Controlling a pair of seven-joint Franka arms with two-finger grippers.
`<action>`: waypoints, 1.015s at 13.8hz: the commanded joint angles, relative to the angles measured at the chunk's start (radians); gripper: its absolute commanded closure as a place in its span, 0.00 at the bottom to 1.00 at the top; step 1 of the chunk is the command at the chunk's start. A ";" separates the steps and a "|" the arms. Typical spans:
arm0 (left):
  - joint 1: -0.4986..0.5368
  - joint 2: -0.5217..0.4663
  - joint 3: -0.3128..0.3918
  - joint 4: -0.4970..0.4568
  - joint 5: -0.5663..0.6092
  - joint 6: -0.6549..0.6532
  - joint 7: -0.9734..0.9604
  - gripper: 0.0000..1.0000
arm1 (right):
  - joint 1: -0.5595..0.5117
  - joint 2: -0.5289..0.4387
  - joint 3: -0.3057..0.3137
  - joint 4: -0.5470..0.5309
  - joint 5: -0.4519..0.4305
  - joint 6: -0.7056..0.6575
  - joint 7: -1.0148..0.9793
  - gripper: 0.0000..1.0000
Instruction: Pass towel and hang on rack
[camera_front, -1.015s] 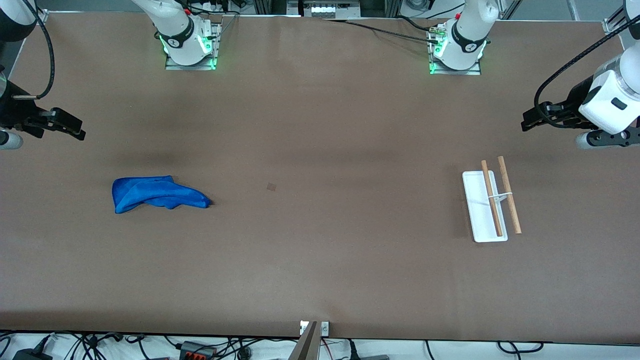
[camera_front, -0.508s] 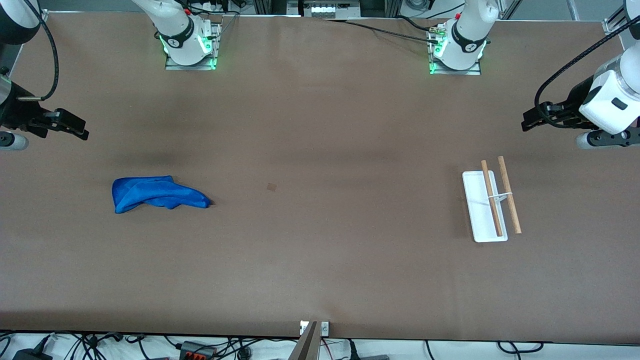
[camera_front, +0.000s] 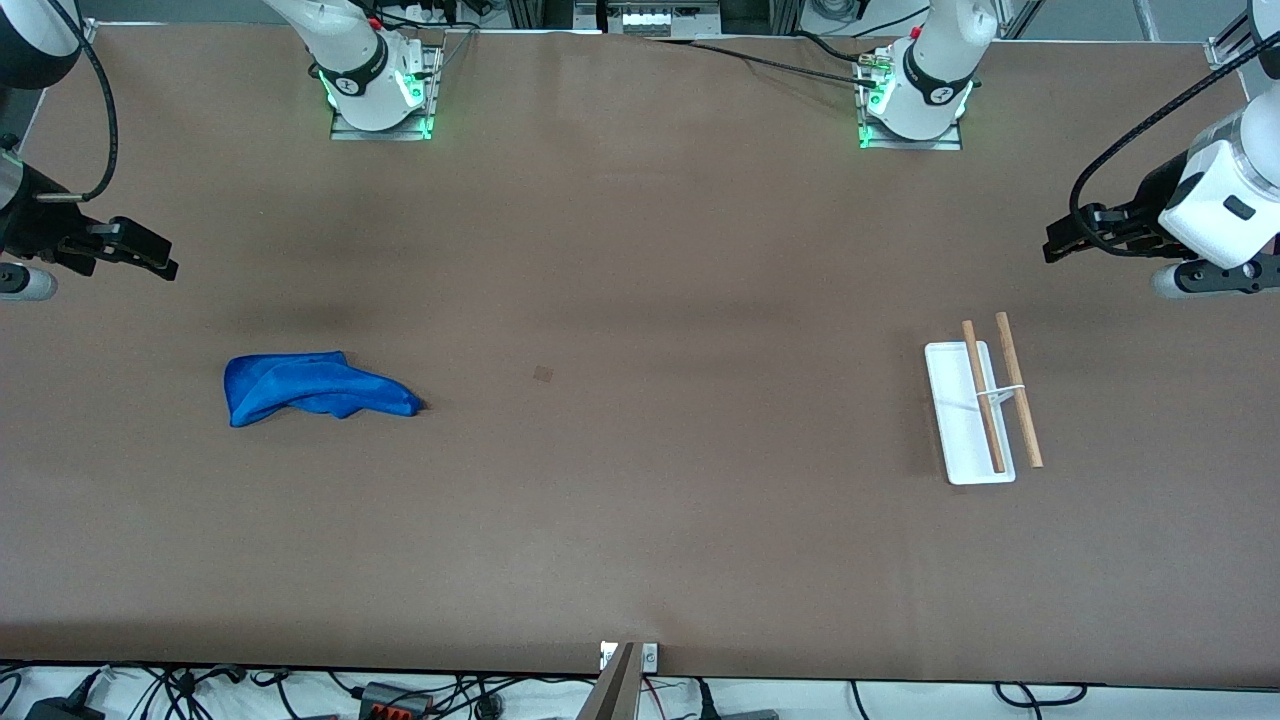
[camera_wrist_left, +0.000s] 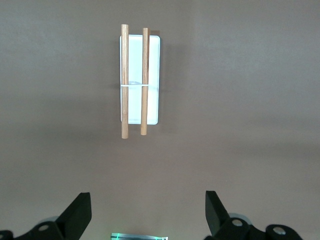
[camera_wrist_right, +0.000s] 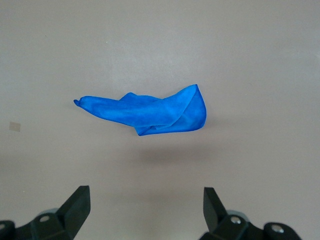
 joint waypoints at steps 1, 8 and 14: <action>0.007 -0.003 -0.004 0.007 0.018 -0.012 0.013 0.00 | -0.014 -0.025 0.014 -0.021 0.005 -0.002 -0.011 0.00; 0.008 -0.003 -0.003 0.007 0.016 -0.012 0.014 0.00 | -0.015 -0.011 0.013 -0.020 0.005 0.002 -0.010 0.00; 0.008 -0.003 -0.003 0.007 0.016 -0.012 0.013 0.00 | -0.051 0.197 0.006 -0.012 0.002 0.056 -0.011 0.00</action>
